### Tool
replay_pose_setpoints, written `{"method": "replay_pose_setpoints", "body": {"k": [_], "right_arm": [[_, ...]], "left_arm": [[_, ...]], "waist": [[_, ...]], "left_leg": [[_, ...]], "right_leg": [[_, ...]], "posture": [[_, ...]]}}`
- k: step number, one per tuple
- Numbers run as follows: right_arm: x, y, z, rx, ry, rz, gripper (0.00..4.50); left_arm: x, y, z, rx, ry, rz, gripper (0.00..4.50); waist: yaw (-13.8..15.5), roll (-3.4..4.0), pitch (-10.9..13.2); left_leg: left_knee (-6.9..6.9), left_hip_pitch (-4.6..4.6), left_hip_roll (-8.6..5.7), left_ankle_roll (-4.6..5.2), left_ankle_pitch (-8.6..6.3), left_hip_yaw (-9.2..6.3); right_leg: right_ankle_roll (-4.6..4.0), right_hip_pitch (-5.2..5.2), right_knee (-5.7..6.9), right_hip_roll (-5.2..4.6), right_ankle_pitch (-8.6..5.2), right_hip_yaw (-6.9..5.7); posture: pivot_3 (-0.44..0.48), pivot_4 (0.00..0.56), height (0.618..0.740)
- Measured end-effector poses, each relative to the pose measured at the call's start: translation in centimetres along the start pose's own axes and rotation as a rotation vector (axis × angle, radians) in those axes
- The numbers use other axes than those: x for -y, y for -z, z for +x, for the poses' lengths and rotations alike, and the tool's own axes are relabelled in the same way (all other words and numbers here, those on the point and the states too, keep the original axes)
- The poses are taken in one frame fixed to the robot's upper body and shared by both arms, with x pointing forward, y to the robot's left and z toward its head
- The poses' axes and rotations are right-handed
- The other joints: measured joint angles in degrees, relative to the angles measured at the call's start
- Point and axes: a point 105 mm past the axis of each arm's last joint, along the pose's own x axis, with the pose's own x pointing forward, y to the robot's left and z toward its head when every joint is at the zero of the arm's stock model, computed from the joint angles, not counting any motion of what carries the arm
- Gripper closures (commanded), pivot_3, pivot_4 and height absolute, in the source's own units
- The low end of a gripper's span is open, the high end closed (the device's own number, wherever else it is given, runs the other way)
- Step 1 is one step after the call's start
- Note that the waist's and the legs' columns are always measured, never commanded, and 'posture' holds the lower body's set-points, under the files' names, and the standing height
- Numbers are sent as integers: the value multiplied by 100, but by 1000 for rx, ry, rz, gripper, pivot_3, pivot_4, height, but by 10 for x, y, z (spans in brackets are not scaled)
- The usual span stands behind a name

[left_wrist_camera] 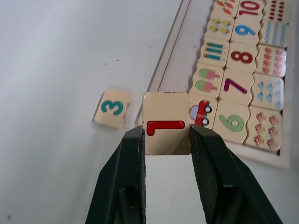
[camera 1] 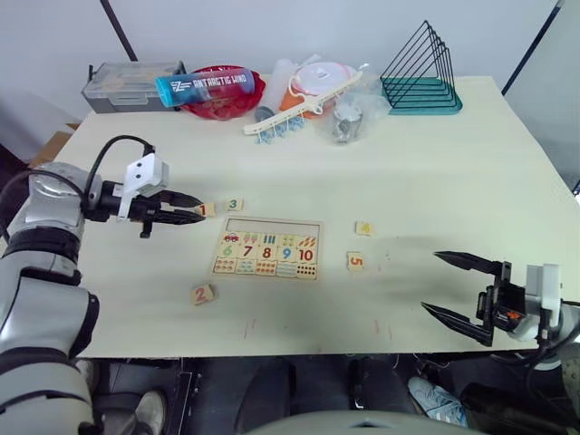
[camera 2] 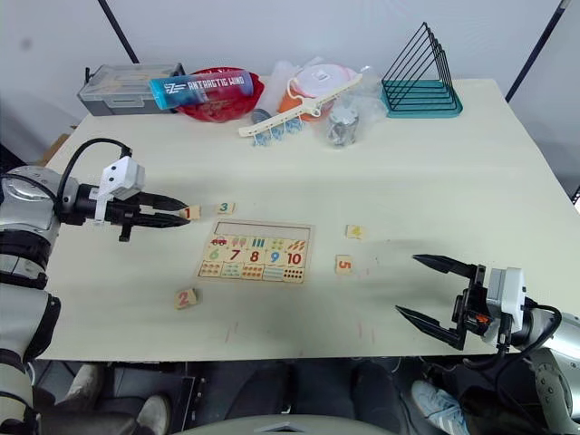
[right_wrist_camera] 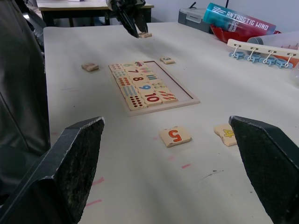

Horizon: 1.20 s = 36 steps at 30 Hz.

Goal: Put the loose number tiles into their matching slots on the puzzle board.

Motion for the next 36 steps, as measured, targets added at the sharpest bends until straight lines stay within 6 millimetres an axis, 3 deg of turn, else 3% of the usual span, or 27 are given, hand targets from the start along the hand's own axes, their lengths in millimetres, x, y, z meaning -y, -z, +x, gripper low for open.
{"method": "replay_pose_setpoints", "body": {"k": [4,8,14,25,36], "right_arm": [[1,0,1,8,10,-3,0],[1,1,2,7,18,-4,0],[2,1,4,12,42,-19,0],[3,1,7,15,72,-33,0],[2,-1,11,20,63,-41,0]], "left_arm": [[-7,-21,12,23,30,44,3623],[-6,-28,31,-13,103,58,3623],[-11,-46,39,-127,162,148,3623],[-12,-40,48,-342,232,273,3623],[-16,-37,50,-392,207,240,3623]], "waist": [[25,3,2],[19,2,3],[4,0,6],[12,-1,8],[13,-2,9]], "left_leg": [[33,-30,-1,0,0,-18],[39,-40,-2,0,0,-23],[40,-45,-3,0,0,-24],[41,-48,-4,0,0,-24],[42,-48,-5,0,0,-25]], "right_leg": [[1,-5,0,0,0,-21],[1,-10,0,0,0,-24],[1,-14,2,1,0,-25],[2,-15,0,0,0,-24],[2,-15,0,0,0,-25]], "posture": [[0,150,740],[0,150,740],[0,150,740],[0,150,740],[0,150,740]]}}
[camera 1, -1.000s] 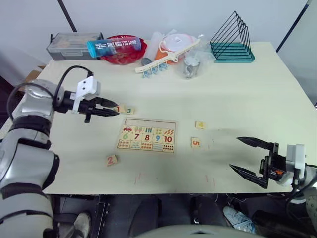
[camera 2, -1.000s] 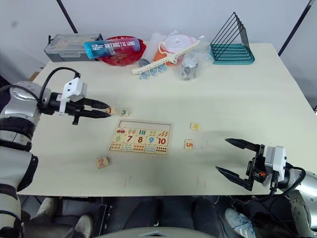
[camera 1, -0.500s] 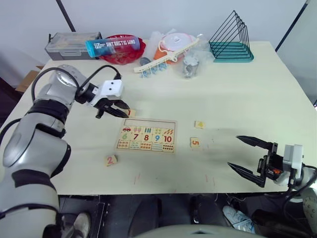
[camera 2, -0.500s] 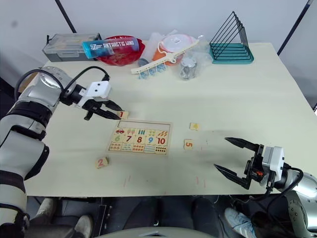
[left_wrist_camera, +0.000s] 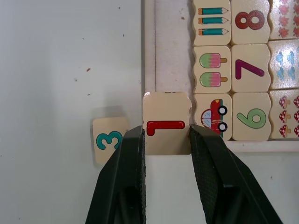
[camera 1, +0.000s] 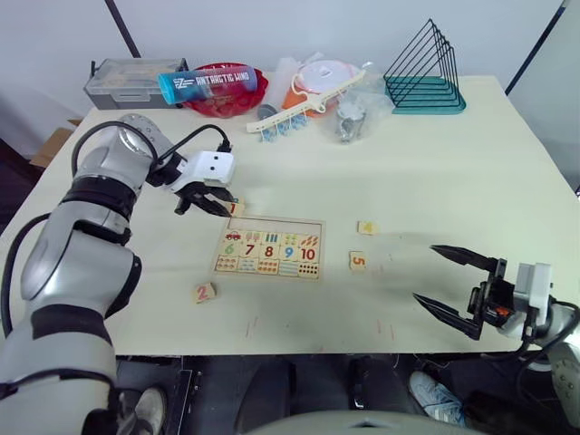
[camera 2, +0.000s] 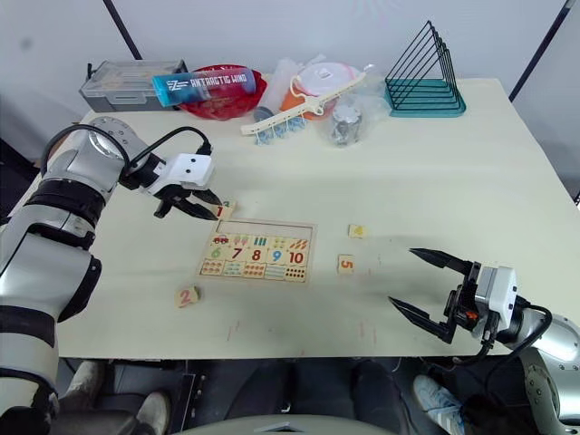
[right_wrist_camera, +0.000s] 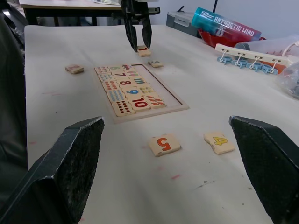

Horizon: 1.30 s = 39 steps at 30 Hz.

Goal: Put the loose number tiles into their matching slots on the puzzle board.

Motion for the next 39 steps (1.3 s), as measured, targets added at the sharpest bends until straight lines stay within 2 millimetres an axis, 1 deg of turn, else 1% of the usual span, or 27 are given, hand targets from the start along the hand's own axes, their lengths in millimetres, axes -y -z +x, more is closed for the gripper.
{"method": "replay_pose_setpoints", "body": {"k": [4,9,12,16,20,22,24,29,39], "right_arm": [[2,-3,3,11,-9,-13,0],[3,-2,6,17,-24,-12,0],[5,-2,7,17,-30,-15,0],[7,-3,8,13,-44,-21,0],[7,-3,7,1,-65,-6,0],[6,-3,7,-1,-77,0,0],[6,-3,7,-1,-85,7,0],[11,-4,7,-10,-97,13,0],[12,-3,7,-17,-107,22,0]], "left_arm": [[0,-2,2,-42,13,5,3623],[5,0,7,-110,38,13,3623],[5,-1,4,-153,29,21,3623],[7,-9,8,-184,25,45,3623],[5,-7,5,-246,-17,53,3623],[5,-11,5,-255,-29,61,3623],[8,-12,9,-258,-28,63,3623],[15,-8,18,-280,-16,50,3623],[16,-8,22,-277,-33,36,3623]], "waist": [[-14,0,0],[-11,1,1],[-12,1,1],[-9,1,1],[-15,2,1],[-9,2,1],[-11,3,2],[-15,3,2],[-8,3,2]], "left_leg": [[0,0,0,0,0,-1],[0,0,1,0,0,-3],[0,0,1,0,0,-2],[0,0,1,0,0,-3],[0,0,1,0,0,-2],[0,0,1,0,0,-2],[0,1,1,0,0,-3],[0,1,1,0,0,-3],[1,1,0,0,0,-2]], "right_leg": [[0,0,1,0,0,0],[0,0,1,0,0,-1],[0,0,1,0,0,0],[0,0,1,0,0,0],[0,0,2,0,0,2],[0,0,2,0,0,1],[0,0,2,-1,0,3],[-1,0,3,0,0,2],[0,0,3,-1,0,3]], "posture": [[0,150,740],[0,150,740],[0,150,740],[0,150,740],[0,150,740],[0,150,740],[0,150,740],[0,150,740],[0,150,740]]}}
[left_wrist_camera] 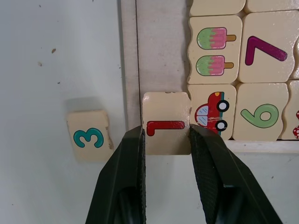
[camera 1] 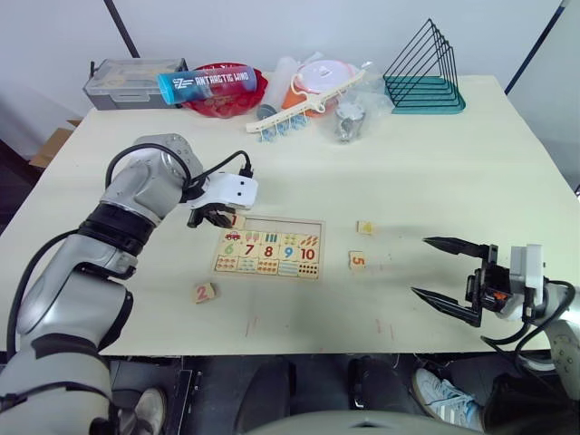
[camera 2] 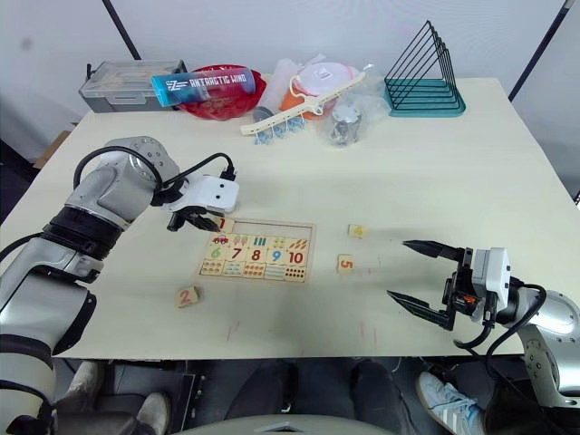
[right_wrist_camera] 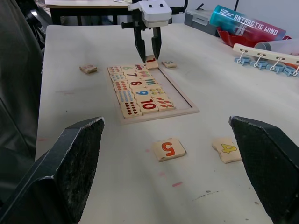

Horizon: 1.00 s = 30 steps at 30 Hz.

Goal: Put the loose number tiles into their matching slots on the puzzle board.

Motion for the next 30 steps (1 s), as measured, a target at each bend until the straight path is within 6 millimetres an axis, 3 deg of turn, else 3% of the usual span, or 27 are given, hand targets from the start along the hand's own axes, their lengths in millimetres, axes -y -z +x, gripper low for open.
{"method": "replay_pose_setpoints", "body": {"k": [16,18,20,23,25,30], "right_arm": [[-1,2,-1,-5,10,11,0],[-1,2,-1,-5,12,11,0],[0,2,-1,-6,13,10,0],[0,2,-1,-6,15,10,0],[0,2,-1,-7,18,10,0],[1,2,-1,-8,23,8,0]], "left_arm": [[-1,-2,4,13,9,4,3623],[-1,-2,4,16,12,0,2598],[0,-3,5,18,15,-1,1964],[-1,-4,5,22,14,-1,327],[-1,-4,5,25,11,-3,27],[-1,-4,5,29,15,-6,27]], "waist": [[0,1,0],[2,1,0],[2,1,0],[-3,1,0],[-4,1,0],[-2,1,0]], "left_leg": [[0,1,-1,0,0,2],[0,1,-1,0,0,1],[1,1,-1,0,0,1],[1,1,-1,0,0,1],[1,1,-1,0,0,1],[1,0,-1,0,0,1]], "right_leg": [[0,0,0,0,0,0],[0,0,0,0,0,1],[0,0,0,0,0,1],[0,0,0,0,0,1],[0,0,1,0,0,1],[0,0,1,0,0,1]], "posture": [[0,150,740],[0,150,740],[0,150,740],[0,150,740],[0,150,740],[0,150,740]]}}
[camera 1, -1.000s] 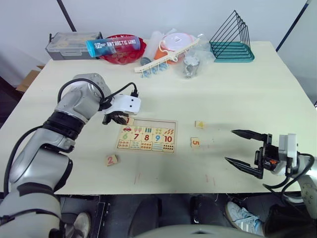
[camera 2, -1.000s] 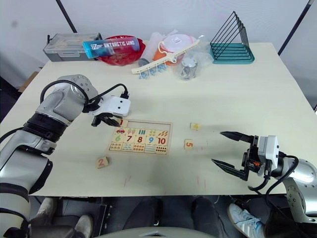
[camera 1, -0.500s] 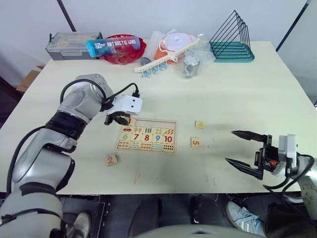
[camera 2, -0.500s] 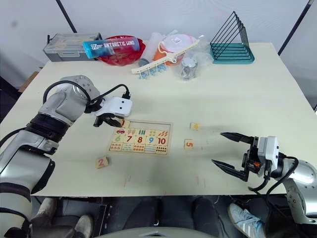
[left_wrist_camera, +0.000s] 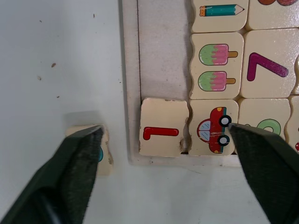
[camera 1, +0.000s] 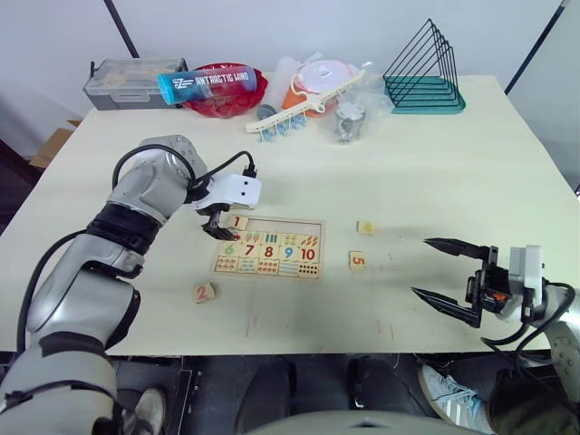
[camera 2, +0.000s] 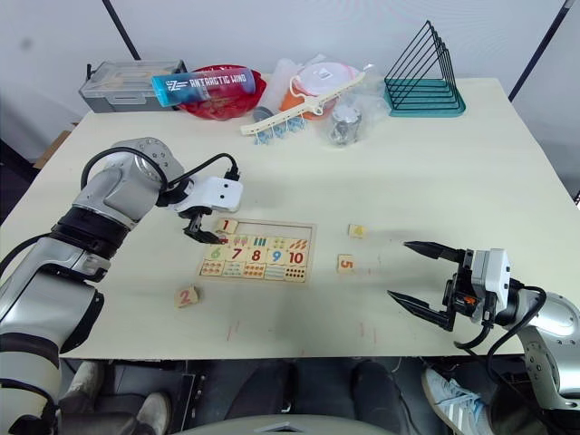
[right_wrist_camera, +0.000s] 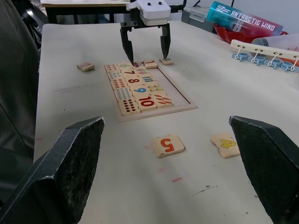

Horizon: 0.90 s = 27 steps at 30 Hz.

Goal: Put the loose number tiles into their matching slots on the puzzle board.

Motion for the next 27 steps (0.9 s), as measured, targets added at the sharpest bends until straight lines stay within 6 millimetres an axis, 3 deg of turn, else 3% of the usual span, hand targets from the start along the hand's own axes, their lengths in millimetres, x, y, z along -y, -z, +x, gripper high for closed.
{"method": "replay_pose_setpoints", "body": {"k": [7,15,21,27], "right_arm": [[0,0,0,1,0,-3,0],[0,-1,0,4,2,-12,0],[-1,1,-2,-1,13,-3,0],[-1,2,-2,1,20,1,0]], "left_arm": [[0,-3,-3,44,7,-28,27],[-4,-1,-18,212,-34,-161,27],[3,15,-21,432,-36,-247,27],[-2,15,-30,668,-92,-285,27]], "waist": [[-2,0,0],[-4,0,0],[-12,0,0],[19,0,0]], "left_leg": [[0,0,0,0,0,-1],[1,0,0,0,0,-2],[1,2,1,0,0,-1],[4,-1,-1,0,0,0]], "right_leg": [[0,0,0,0,0,0],[0,0,1,0,0,-1],[0,-1,4,1,0,-2],[0,0,4,-2,0,-3]], "posture": [[0,150,740],[0,150,740],[0,150,740],[0,150,740]]}}
